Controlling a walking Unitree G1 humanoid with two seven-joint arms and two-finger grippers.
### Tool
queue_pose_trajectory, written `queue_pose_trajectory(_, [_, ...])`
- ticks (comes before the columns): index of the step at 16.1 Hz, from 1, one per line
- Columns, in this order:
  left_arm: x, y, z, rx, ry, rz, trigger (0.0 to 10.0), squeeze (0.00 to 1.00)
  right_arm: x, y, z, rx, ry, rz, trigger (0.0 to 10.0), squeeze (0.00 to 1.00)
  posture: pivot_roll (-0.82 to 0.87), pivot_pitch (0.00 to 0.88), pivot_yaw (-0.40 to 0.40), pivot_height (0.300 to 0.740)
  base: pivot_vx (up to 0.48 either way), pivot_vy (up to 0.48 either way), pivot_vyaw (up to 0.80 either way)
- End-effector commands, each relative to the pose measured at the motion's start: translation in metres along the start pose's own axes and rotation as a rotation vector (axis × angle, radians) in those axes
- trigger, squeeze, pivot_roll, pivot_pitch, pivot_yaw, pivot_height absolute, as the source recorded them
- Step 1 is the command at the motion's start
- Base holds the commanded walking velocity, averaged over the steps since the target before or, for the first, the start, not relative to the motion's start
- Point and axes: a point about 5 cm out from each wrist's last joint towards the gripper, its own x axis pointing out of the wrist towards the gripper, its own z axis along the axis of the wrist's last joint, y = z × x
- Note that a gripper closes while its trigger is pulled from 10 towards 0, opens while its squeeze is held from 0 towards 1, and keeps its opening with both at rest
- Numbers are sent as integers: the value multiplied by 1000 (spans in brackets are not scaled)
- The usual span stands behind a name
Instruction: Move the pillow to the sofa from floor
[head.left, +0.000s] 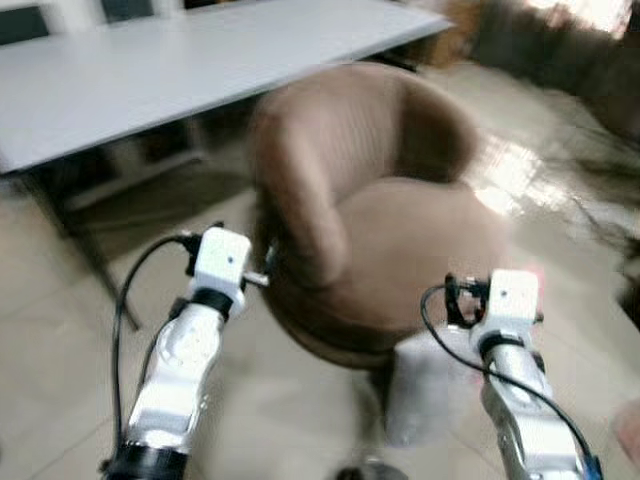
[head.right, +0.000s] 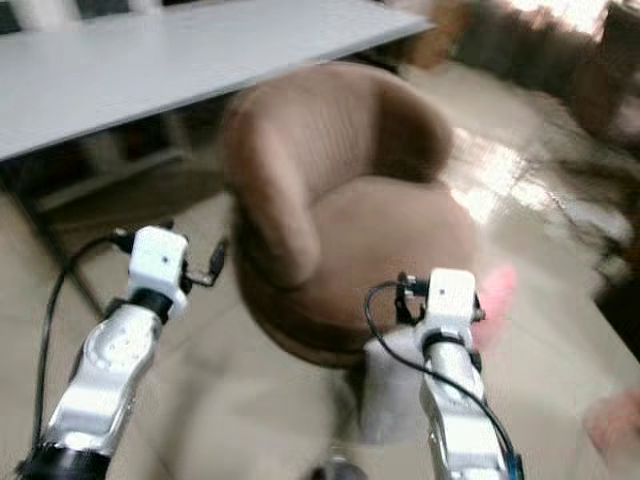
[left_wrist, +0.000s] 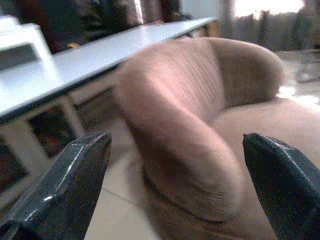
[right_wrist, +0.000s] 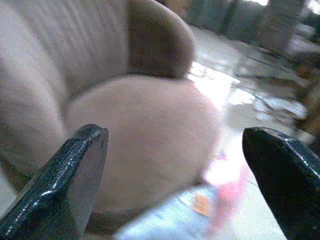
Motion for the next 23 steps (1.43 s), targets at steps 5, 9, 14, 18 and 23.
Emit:
queue_pose_trajectory(5, [2, 2, 3, 14, -23, -7, 10000, 0, -3, 0, 2, -5, 3, -8, 10000, 0, -39, 0, -16, 740, 0, 52, -800])
queue_pose_trajectory(9, [4, 0, 3, 22, -28, -15, 10000, 0, -5, -1, 2, -8, 9, -10, 10000, 0, -46, 0, -16, 740, 0, 307, -800])
queue_pose_trajectory(14, [7, -1, 2, 32, -32, -30, 10000, 0, -7, 1, 1, -5, 19, -10, 10000, 0, -52, 0, -9, 740, 0, 343, -800])
queue_pose_trajectory(18, [9, -2, 3, 38, -44, -39, 10000, 0, -8, 2, 0, 0, 21, -14, 10000, 0, -51, 0, -4, 740, 0, 346, -800])
queue_pose_trajectory(23, [11, -2, 3, 38, -52, -44, 10000, 0, -8, 3, -1, 2, 26, -16, 10000, 0, -49, 0, -3, 740, 0, 346, -800])
